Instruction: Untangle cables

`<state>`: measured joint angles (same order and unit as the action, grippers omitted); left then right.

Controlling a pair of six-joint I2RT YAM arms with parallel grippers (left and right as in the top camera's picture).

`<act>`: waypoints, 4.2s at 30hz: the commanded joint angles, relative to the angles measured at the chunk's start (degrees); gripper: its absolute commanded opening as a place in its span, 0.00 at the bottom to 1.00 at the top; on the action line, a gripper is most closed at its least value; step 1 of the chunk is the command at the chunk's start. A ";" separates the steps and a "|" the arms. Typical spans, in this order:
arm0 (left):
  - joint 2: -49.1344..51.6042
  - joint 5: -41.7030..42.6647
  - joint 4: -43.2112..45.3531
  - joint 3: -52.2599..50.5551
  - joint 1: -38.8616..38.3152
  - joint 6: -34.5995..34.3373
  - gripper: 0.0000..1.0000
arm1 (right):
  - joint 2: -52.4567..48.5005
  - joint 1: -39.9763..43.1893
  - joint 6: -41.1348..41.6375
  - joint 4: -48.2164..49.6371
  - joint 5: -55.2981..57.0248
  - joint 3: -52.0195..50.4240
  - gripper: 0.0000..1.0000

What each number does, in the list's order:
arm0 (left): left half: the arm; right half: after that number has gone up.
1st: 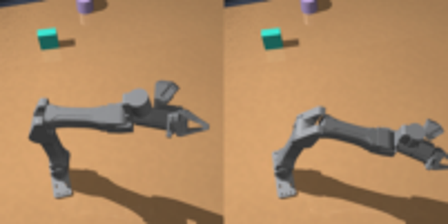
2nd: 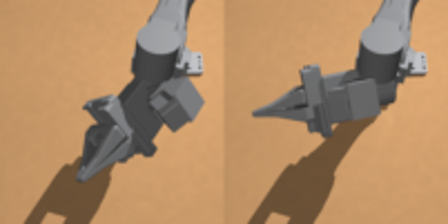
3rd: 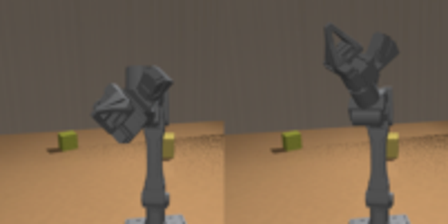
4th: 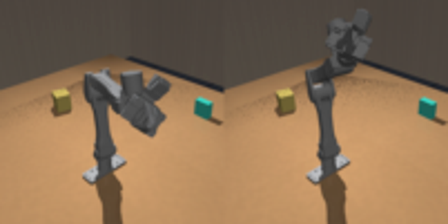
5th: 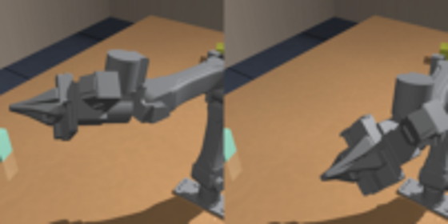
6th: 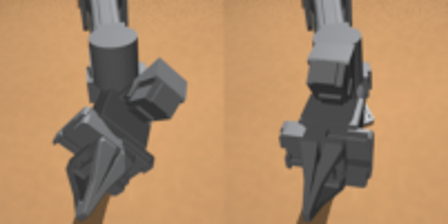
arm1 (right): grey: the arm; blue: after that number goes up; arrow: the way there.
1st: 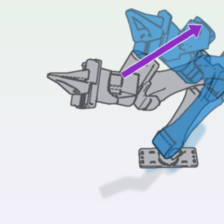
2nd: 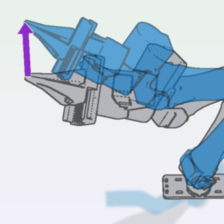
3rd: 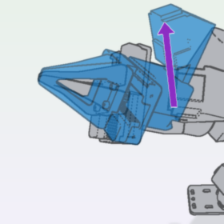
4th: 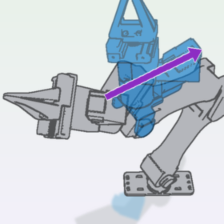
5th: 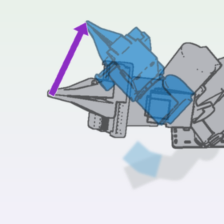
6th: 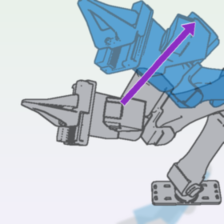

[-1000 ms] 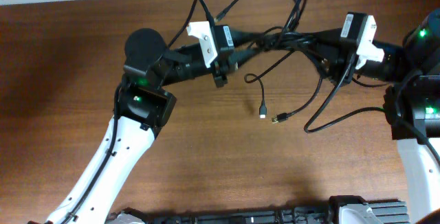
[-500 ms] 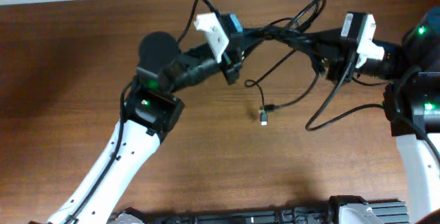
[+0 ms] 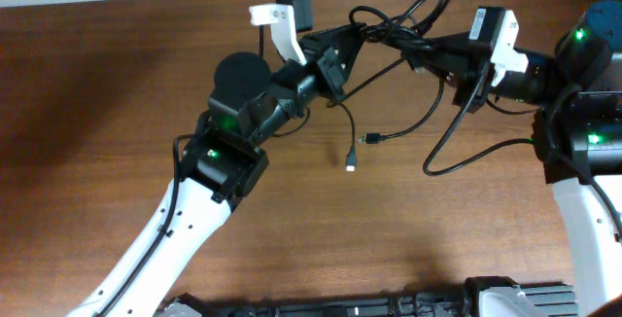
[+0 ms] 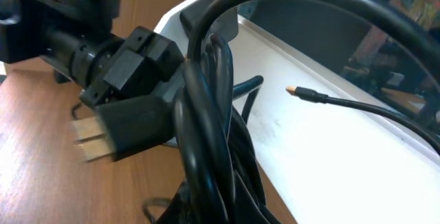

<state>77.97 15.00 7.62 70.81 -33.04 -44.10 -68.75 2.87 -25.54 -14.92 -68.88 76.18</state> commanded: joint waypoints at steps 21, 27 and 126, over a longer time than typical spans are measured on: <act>0.85 -14.88 -9.42 -0.15 7.69 -0.92 0.99 | 3.04 0.55 5.20 5.35 -1.11 0.94 0.04; -0.26 10.32 3.13 -0.15 7.69 29.57 0.99 | 3.04 0.59 12.79 5.31 8.96 0.94 0.04; 3.45 38.62 22.82 -0.15 5.44 41.16 0.51 | 2.32 0.52 14.49 9.35 0.02 0.87 0.04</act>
<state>81.25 56.64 29.58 70.19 -27.46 -3.88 -66.61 3.40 -11.92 -5.56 -64.84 75.85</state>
